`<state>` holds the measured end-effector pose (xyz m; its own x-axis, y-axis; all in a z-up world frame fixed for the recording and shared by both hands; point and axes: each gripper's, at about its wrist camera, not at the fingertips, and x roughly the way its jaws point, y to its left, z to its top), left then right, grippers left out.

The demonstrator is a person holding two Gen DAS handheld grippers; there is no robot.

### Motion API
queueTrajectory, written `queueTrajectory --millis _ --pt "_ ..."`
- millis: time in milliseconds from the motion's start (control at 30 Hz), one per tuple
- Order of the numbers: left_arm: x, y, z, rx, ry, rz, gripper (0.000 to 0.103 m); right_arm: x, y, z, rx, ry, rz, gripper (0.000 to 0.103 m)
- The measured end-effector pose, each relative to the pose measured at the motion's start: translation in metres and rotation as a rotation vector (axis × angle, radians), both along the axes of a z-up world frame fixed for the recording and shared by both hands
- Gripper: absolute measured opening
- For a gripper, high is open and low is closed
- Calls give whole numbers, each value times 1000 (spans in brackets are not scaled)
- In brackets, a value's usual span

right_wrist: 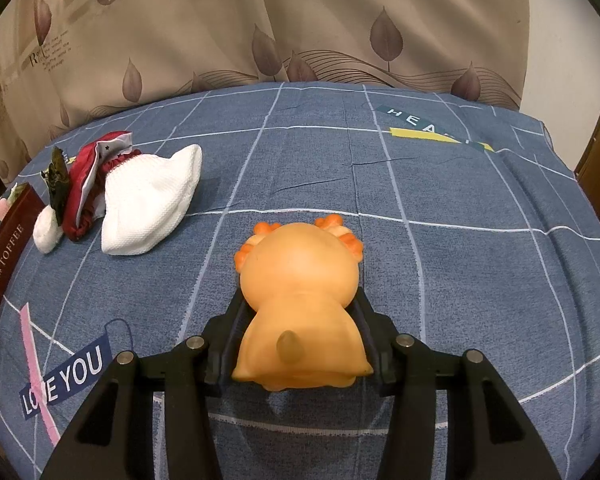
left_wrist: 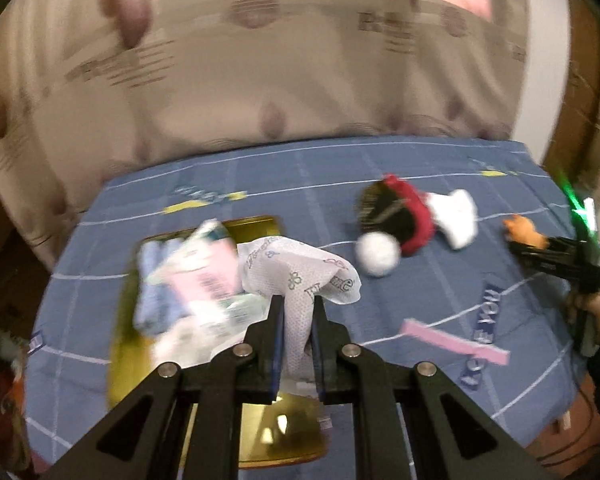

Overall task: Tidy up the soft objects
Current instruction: 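Carry the tissue pack into the tin and open the left tool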

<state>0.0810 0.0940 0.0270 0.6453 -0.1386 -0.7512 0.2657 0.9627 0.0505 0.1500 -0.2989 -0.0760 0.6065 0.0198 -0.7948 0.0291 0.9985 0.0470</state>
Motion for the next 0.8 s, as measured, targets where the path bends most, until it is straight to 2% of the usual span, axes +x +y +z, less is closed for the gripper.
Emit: queueTrajectory --millis 333,567,800 --pt "5 74 -20 -10 44 172 12 0 1 0 -12 2 1 47" --pt "11 84 -38 -4 64 195 12 0 2 0 -24 5 2 47" --pt "10 98 -40 -16 60 225 12 0 3 0 -29 6 2 47"
